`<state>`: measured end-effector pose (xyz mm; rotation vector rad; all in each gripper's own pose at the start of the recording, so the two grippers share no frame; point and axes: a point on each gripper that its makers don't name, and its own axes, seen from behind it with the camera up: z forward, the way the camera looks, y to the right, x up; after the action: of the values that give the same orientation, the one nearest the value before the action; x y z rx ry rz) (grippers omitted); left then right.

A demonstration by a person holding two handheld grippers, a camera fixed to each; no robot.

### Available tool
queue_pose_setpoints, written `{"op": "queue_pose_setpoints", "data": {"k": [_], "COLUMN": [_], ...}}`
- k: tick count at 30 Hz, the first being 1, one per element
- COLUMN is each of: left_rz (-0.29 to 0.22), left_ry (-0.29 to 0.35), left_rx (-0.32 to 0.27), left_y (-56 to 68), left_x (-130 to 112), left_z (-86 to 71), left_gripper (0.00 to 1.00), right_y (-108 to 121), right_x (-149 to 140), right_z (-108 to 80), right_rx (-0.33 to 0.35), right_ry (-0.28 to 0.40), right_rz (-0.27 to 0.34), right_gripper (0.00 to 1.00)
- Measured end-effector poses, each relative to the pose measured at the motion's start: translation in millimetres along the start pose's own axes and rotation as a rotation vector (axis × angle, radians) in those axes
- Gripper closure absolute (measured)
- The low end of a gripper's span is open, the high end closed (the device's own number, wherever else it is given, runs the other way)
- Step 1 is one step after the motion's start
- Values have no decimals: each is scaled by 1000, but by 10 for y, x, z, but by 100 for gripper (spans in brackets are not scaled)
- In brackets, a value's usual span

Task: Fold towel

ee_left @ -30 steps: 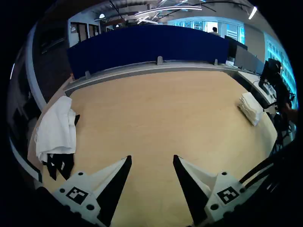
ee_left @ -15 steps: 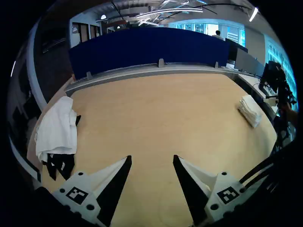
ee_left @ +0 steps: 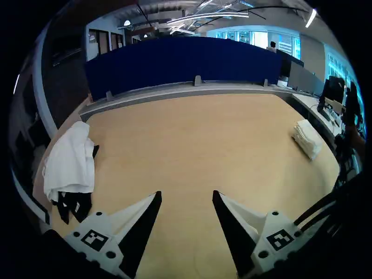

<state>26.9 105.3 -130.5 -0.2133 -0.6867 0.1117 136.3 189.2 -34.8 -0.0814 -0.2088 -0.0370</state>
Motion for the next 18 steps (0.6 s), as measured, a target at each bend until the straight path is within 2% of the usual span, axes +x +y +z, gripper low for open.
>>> {"op": "queue_pose_setpoints", "data": {"k": [5, 11, 18], "left_rz": [-9, -26, -21], "left_ry": [33, 83, 173], "left_rx": [5, 12, 43], "left_y": [-18, -59, -185], "left_x": [103, 256, 520], "left_z": [10, 27, 38], "left_gripper": [19, 19, 19], "right_y": [-73, -164, -282], "right_x": [138, 275, 429], "right_z": [-13, -47, -71], "right_rx": [1, 6, 23], "right_ry": [47, 88, 120], "right_rz": [-11, 3, 7], "right_gripper": [0, 0, 0]}}
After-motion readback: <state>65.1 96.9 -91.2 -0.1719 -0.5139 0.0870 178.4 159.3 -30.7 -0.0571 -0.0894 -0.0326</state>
